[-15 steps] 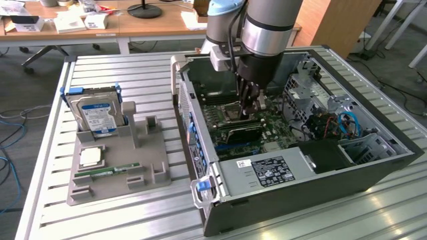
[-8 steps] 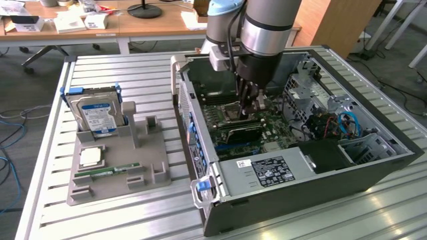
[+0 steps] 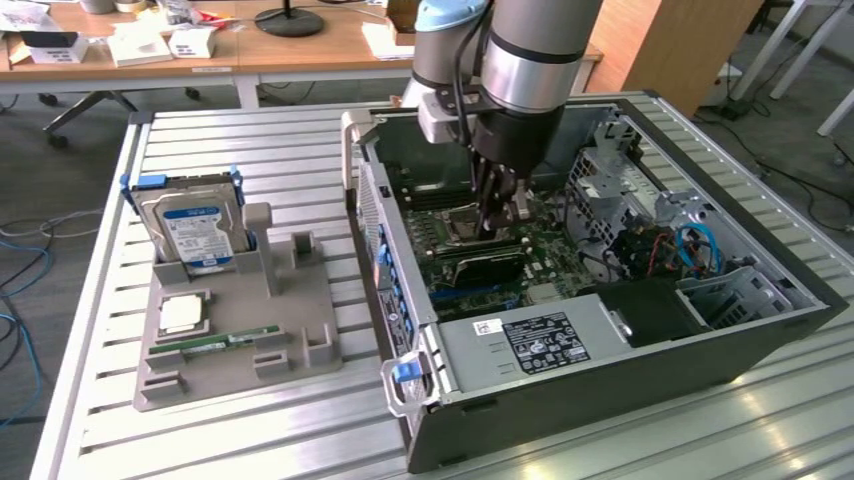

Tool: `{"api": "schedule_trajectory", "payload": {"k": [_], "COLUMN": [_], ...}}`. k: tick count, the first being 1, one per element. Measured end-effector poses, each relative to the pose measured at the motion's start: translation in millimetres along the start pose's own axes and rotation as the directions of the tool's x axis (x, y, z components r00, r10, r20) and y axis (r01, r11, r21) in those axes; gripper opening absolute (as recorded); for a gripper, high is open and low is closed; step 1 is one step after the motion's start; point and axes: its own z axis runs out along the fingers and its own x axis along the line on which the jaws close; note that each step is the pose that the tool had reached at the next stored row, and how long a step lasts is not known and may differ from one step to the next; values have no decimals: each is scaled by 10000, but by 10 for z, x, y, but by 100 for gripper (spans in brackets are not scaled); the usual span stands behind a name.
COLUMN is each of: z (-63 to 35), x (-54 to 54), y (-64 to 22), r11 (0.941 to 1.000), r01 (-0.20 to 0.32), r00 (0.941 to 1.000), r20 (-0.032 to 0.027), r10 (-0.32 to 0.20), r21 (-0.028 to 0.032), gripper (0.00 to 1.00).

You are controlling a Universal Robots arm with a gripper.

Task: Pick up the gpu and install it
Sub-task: 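Press down on the gpu until it lock into place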

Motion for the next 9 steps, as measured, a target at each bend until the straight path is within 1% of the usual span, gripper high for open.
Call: {"api": "schedule_trajectory", "payload": {"k": [3,9], "z": [27,36], "x": [0,0], "y": [0,0], "r11": [10000,10000], "r01": [0,0], "r00": [10000,10000], "r20": [0,2], "r10": [0,0], "r21": [0,1], "gripper": [11,11]}}
